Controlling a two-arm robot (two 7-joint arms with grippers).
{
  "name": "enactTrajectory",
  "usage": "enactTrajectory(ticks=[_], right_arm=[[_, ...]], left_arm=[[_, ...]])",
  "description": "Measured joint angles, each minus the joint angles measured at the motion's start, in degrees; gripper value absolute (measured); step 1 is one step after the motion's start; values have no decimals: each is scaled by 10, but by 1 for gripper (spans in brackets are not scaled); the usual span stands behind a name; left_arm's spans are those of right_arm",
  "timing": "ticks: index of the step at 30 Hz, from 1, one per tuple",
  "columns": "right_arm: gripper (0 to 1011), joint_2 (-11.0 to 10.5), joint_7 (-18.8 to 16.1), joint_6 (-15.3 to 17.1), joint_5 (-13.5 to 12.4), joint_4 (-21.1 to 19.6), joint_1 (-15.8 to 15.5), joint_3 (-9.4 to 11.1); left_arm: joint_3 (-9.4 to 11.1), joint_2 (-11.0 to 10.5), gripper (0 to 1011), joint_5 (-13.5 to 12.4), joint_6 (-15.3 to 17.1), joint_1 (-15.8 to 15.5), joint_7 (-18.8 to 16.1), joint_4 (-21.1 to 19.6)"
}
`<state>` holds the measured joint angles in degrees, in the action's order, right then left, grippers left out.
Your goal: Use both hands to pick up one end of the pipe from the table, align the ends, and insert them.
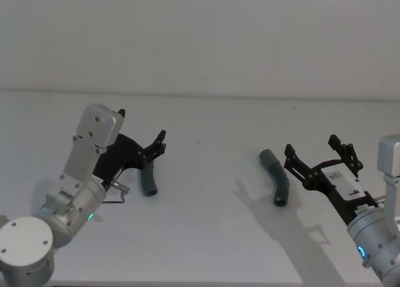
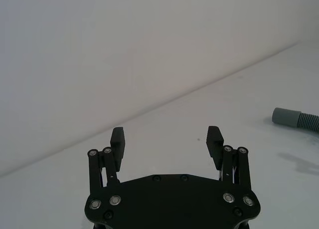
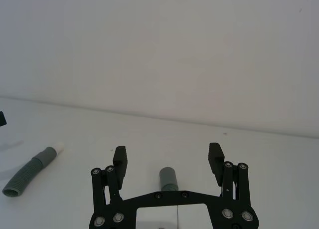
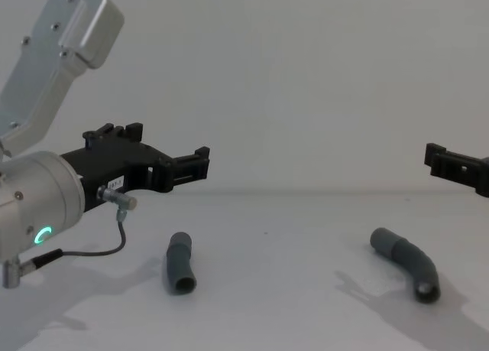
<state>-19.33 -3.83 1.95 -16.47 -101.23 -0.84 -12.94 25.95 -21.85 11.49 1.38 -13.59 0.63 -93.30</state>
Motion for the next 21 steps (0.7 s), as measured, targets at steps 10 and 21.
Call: enactTrajectory(ticks=[10,21], right_arm=[[1001,0,0,0,0,0,0,0],[1001,0,0,0,0,0,0,0]], left_arm=[[-7,4,1000,8,68,2,-8,-22],[-20,25,1000,21,189,9,-41,-53]])
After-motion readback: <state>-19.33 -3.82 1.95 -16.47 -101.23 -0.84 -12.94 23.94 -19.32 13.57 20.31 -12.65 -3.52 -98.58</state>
